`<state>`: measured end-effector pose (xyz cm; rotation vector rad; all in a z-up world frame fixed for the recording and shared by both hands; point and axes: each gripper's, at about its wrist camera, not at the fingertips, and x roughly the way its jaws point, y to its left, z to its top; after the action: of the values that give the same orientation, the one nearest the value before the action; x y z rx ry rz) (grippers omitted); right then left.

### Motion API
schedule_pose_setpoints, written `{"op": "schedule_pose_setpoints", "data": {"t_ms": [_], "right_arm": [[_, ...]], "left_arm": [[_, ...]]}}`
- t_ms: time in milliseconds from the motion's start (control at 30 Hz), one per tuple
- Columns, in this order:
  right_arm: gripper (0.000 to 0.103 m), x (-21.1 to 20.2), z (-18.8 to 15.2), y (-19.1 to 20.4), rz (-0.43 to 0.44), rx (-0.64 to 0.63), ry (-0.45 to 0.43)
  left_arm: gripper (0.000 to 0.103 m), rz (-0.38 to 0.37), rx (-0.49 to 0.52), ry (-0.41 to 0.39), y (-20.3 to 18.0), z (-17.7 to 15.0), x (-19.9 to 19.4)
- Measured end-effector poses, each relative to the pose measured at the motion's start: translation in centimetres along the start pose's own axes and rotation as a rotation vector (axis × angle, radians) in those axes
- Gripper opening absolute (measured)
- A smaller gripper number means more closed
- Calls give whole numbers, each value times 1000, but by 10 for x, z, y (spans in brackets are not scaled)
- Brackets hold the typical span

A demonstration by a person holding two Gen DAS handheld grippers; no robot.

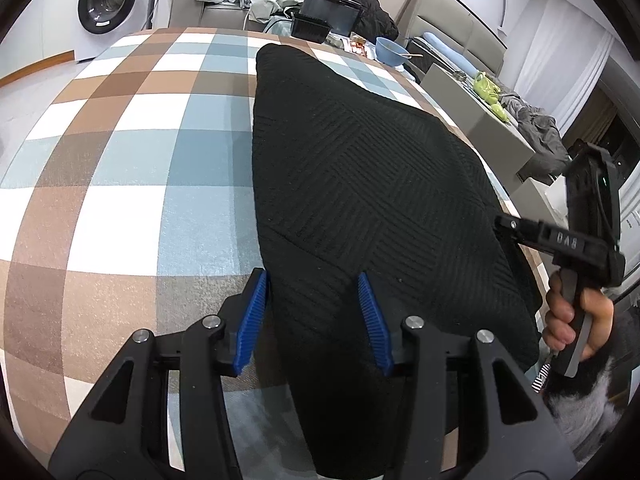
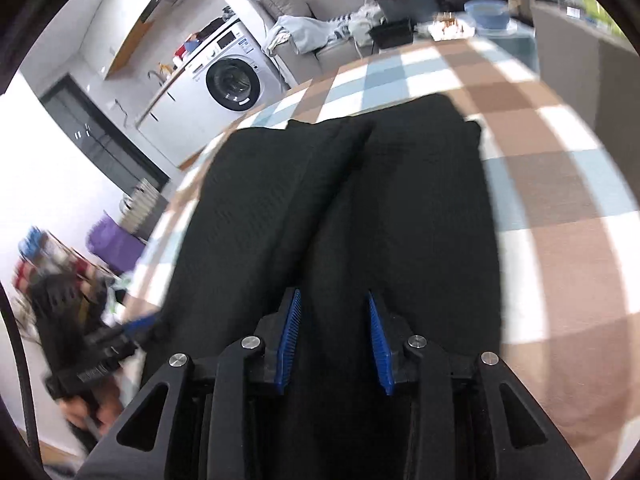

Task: Fold small clothes
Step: 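Open the right gripper and press the folded sweater flat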

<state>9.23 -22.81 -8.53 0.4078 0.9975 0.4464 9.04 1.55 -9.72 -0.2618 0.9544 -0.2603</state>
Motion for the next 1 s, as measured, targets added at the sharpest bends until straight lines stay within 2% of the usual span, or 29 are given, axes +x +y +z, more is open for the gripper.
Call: {"op": "schedule_pose_setpoints", "data": {"t_ms": [100,200,367,467,667,867,1000], "right_arm": [[35,0,2,3,28,4,-6],[40,-3,-6,4,56,-10,5],[47,-2,-18,14,34,-92,23],[52,2,-15,18,31,-100,28],[52,11,-12,26,21,-115,41],[52,13,-18,33,-31,-169,21],[53,14,-19,33,-33,-178,12]], "left_arm": [[44,0,-6,-5,4,3,0],[44,-10,-17,-6,8,4,2],[44,-7,-10,-4,8,3,5],[44,-4,-12,-1,7,3,4],[44,3,-9,-3,7,1,1],[44,1,-9,0,7,1,2],[44,0,-10,0,7,1,2]]}}
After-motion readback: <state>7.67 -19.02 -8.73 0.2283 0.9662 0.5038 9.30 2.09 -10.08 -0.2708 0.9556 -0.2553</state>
